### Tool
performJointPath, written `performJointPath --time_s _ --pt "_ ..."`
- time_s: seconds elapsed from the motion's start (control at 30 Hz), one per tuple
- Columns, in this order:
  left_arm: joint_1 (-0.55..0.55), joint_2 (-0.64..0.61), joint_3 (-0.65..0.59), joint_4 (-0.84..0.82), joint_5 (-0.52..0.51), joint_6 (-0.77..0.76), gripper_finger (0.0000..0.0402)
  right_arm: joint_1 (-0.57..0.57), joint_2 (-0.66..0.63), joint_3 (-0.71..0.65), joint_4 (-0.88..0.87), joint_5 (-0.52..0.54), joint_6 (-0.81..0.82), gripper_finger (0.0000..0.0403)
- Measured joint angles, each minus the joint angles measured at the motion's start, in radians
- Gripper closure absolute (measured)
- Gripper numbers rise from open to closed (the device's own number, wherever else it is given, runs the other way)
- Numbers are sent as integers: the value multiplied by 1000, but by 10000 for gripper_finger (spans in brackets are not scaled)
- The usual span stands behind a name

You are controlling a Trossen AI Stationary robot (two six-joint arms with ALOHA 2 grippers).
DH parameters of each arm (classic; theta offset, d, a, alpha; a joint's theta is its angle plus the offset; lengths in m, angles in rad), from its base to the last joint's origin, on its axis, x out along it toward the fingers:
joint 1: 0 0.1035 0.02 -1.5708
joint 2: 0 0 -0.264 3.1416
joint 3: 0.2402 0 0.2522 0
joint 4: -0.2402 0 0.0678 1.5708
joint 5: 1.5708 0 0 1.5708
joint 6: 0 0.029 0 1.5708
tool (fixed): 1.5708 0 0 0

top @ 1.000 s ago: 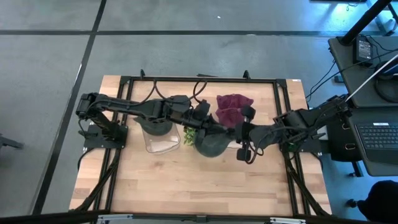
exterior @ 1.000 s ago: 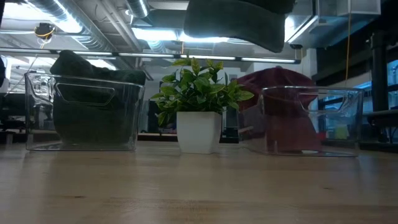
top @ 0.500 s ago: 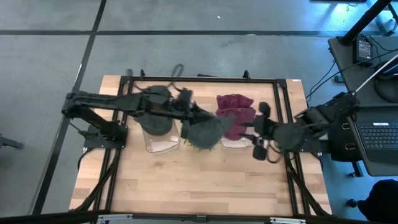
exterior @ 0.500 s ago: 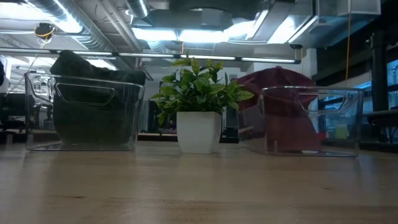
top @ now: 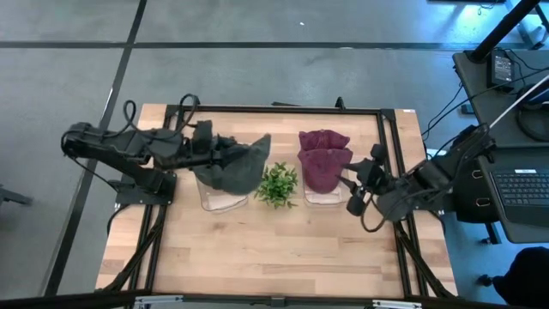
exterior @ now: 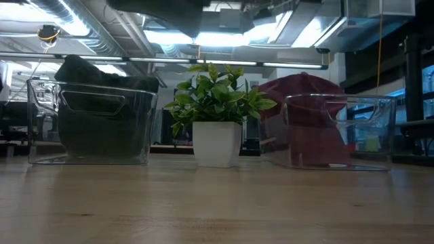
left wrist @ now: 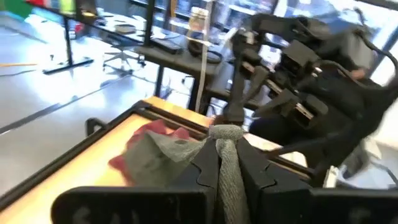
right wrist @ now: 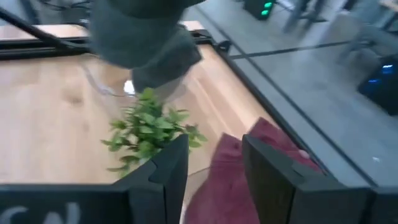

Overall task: Pick & Place hat
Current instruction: Put the black cap into the left transparent bin

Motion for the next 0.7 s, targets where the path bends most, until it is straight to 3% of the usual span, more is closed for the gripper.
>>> performJointPath --time_s 0.1,0.27,0.53,0.7 --pt "-25 -58 -99 65 -71 -29 386 1 -1 -28 2 58 47 254" --pt "-72 -163 -267 221 -114 -28 386 1 -6 -35 1 57 79 254" --pt "-169 -305 -479 231 -332 -32 386 1 -6 -35 1 53 83 254" --pt "-208 -340 -600 237 -413 -90 385 1 -6 -35 2 53 105 253"
